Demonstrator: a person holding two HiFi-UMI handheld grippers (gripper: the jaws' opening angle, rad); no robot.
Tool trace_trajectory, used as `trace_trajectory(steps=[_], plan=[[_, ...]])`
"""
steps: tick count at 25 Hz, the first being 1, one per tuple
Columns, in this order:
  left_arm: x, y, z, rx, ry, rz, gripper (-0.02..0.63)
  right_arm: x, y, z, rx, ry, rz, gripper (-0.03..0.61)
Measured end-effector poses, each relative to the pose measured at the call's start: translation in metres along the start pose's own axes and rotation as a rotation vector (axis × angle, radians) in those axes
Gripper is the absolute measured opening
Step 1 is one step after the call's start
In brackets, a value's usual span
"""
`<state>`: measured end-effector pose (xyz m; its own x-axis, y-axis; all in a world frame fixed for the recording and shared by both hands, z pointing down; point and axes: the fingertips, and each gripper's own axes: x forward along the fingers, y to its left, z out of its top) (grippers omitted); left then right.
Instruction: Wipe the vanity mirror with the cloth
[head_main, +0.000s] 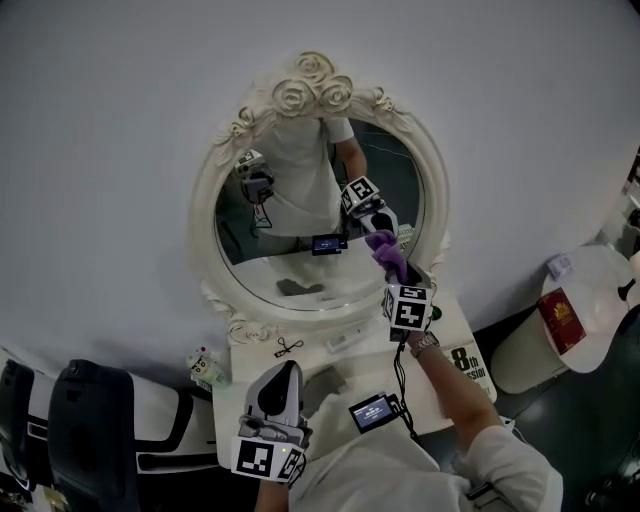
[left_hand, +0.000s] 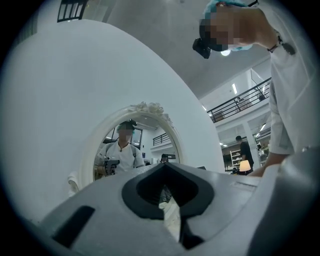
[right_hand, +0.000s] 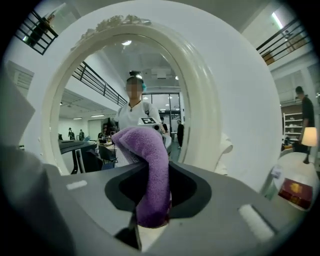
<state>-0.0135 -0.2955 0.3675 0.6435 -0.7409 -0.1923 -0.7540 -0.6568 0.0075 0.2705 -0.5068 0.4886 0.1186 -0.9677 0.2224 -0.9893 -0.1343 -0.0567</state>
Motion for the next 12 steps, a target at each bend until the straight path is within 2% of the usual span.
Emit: trace_trajectory(steps=[3,7,9,12], plan=[[0.007,-0.004,-0.001,-0.005,-0.001,-0.016,0.007,-0.002,-0.028,0.003,0.031,0.001,-0.063,0.109],[0.005,-0.001,-0.001,-0.008,0.0,-0.01,0.008,-0.009,-0.029,-0.003,0.056,0.012,-0.069,0.109],[0.0,0.002,-0.001,-0.009,0.006,-0.001,0.008,-0.018,-0.011,-0.007,0.057,0.003,-0.038,0.109],[-0.008,0.011,-0.001,0.001,0.017,0.017,0.008,-0.03,0.044,-0.015,0.038,-0.012,0.07,0.109]])
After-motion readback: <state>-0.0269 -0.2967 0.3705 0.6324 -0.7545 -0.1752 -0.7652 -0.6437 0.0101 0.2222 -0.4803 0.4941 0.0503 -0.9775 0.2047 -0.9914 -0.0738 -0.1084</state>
